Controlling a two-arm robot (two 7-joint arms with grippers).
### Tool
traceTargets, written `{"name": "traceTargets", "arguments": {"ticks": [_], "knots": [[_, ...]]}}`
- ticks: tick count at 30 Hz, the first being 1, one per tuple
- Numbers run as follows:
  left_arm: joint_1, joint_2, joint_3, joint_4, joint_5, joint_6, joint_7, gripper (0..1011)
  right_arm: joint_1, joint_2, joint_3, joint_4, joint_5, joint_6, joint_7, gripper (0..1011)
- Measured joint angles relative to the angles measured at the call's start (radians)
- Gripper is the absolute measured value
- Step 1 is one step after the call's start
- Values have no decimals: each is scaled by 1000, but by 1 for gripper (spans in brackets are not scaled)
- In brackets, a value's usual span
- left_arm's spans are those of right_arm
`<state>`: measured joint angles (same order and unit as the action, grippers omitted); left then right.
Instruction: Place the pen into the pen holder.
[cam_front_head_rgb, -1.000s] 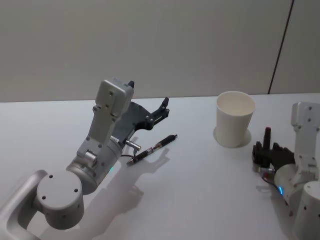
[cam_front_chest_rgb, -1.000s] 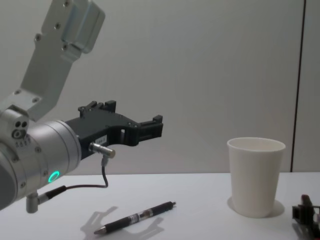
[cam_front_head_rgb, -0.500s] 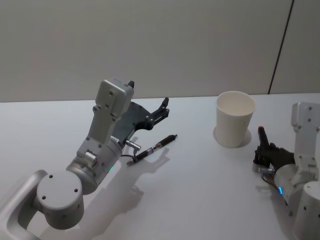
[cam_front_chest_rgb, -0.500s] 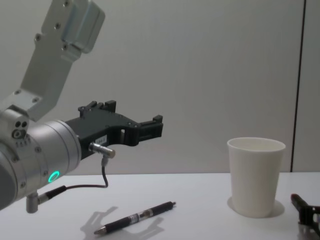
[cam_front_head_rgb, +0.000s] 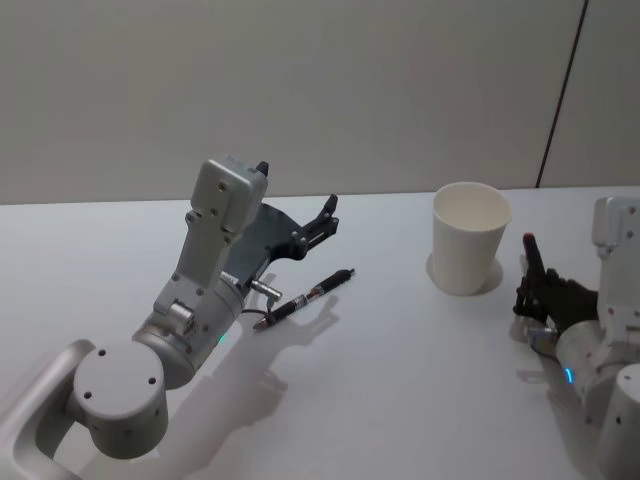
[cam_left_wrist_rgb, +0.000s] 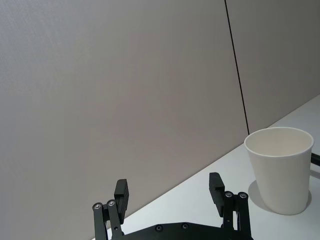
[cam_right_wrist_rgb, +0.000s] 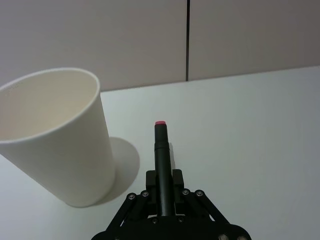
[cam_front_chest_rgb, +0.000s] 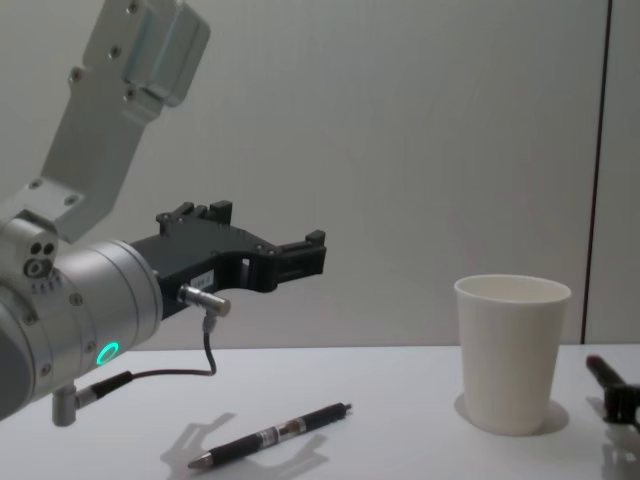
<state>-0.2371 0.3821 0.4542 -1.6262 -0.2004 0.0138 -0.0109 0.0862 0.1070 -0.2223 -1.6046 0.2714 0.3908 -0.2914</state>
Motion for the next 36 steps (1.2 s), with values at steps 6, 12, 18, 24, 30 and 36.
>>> {"name": "traceTargets", "arguments": {"ticks": [6, 12, 18, 24, 30, 36], "knots": [[0, 0, 0, 0, 0, 0, 0, 1001, -8, 11, 4, -20, -35, -56, 19, 173], [0, 0, 0, 0, 0, 0, 0, 1001, -16, 25, 9, -45, -75, -117, 39, 173], [0, 0, 0, 0, 0, 0, 0, 1001, -23, 40, 16, -73, -114, -179, 64, 173], [0, 0, 0, 0, 0, 0, 0, 1001, -24, 57, 26, -98, -152, -245, 97, 173], [0, 0, 0, 0, 0, 0, 0, 1001, -13, 73, 35, -109, -189, -318, 148, 173], [0, 0, 0, 0, 0, 0, 0, 1001, 19, 82, 41, -92, -224, -405, 213, 173]]}}
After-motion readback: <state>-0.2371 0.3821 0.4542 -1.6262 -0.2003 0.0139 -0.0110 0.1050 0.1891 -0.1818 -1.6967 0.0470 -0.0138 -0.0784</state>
